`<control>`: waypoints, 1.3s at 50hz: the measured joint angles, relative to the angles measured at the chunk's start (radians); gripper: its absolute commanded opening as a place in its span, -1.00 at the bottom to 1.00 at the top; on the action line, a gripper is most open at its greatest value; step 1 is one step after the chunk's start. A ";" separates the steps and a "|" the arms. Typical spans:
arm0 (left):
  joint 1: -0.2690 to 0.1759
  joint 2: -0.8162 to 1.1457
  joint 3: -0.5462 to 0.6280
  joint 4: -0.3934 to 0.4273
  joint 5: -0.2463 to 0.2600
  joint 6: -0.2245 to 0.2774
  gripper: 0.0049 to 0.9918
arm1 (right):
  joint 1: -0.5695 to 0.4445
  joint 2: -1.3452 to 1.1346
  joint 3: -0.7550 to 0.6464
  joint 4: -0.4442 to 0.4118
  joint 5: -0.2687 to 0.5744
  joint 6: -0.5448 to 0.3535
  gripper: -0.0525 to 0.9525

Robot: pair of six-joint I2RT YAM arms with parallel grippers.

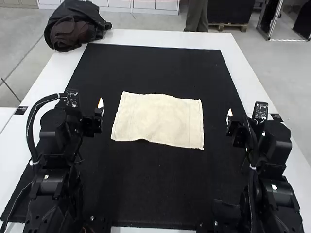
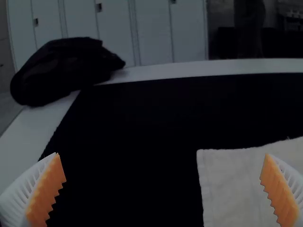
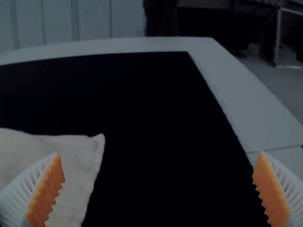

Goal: Fold the towel.

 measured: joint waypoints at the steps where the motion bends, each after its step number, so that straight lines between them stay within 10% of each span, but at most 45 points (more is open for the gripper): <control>1: 0.000 0.000 0.000 0.000 0.000 0.000 0.95 | 0.000 0.000 0.000 0.000 0.000 0.000 0.93; 65: 0.000 0.000 0.000 0.002 0.000 0.017 0.95 | 0.000 0.000 0.000 0.001 0.000 -0.002 0.93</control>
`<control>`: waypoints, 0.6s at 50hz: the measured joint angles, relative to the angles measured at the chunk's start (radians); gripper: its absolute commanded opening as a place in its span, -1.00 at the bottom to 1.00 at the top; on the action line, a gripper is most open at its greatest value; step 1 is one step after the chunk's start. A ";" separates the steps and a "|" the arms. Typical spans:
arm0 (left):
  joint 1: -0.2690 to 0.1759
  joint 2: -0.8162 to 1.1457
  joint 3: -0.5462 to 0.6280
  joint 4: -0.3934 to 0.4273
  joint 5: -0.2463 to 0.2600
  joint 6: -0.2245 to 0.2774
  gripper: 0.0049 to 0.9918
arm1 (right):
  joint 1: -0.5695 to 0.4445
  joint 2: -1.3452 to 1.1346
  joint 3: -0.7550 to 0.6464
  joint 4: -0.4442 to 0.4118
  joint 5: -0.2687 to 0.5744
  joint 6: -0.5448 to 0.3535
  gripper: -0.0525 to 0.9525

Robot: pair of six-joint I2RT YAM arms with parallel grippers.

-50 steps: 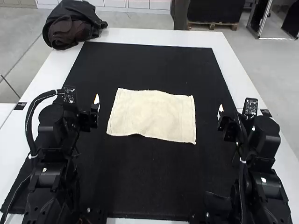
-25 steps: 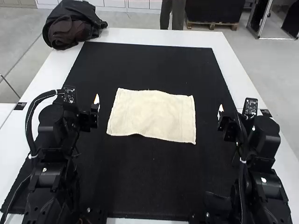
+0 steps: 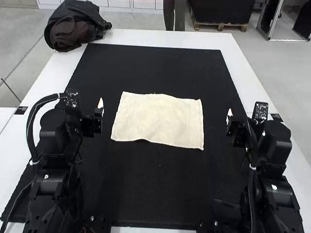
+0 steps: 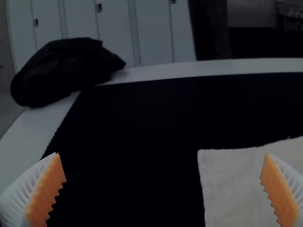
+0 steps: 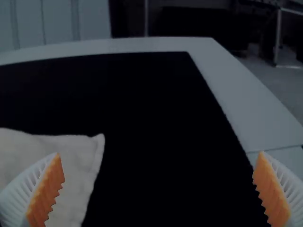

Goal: Fold the towel.

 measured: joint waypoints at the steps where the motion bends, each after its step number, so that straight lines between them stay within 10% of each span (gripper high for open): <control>1: 0.000 0.000 0.000 0.002 0.000 0.006 0.95 | 0.000 0.000 0.000 0.000 0.000 0.000 0.93; 19: 0.000 0.000 0.000 0.083 -0.029 0.081 0.93 | 0.000 0.000 0.000 0.092 -0.008 -0.079 0.87; 30: 0.000 0.003 0.034 0.244 -0.105 0.085 0.92 | -0.016 -0.002 0.035 0.289 -0.041 -0.089 0.77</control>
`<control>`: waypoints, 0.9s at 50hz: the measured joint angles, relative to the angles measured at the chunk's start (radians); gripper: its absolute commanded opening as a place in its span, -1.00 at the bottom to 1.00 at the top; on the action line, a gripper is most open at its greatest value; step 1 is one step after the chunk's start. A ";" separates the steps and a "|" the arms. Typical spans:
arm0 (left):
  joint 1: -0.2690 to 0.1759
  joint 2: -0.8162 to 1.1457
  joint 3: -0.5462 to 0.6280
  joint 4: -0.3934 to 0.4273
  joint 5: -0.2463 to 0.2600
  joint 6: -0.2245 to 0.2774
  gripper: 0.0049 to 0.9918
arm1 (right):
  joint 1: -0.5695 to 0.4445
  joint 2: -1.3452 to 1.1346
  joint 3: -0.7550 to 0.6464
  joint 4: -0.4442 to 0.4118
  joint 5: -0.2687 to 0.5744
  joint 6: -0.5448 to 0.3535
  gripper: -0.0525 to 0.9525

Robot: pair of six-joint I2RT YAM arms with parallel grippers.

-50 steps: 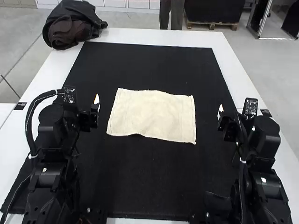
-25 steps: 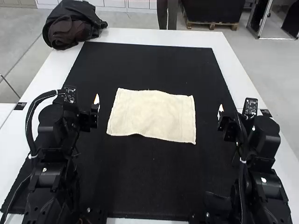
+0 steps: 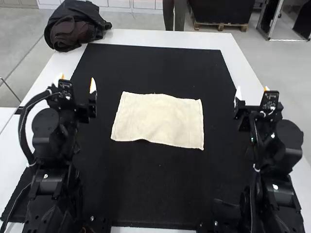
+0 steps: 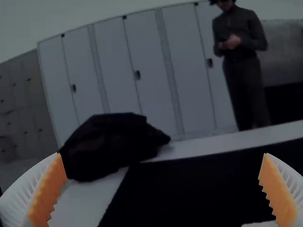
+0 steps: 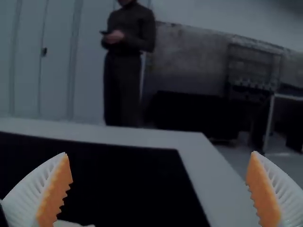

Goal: Fold the towel.

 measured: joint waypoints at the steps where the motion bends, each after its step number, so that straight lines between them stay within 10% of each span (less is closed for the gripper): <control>1: 0.000 0.003 0.011 0.000 -0.004 0.000 0.92 | -0.002 0.000 0.009 -0.002 -0.006 0.000 0.77; 24: 0.000 0.711 0.494 0.007 -0.061 0.002 0.93 | -0.009 0.625 0.482 0.002 -0.109 0.137 0.92; 45: 0.000 1.273 0.536 0.093 -0.061 -0.084 0.93 | -0.007 1.327 0.610 -0.036 -0.109 0.170 0.91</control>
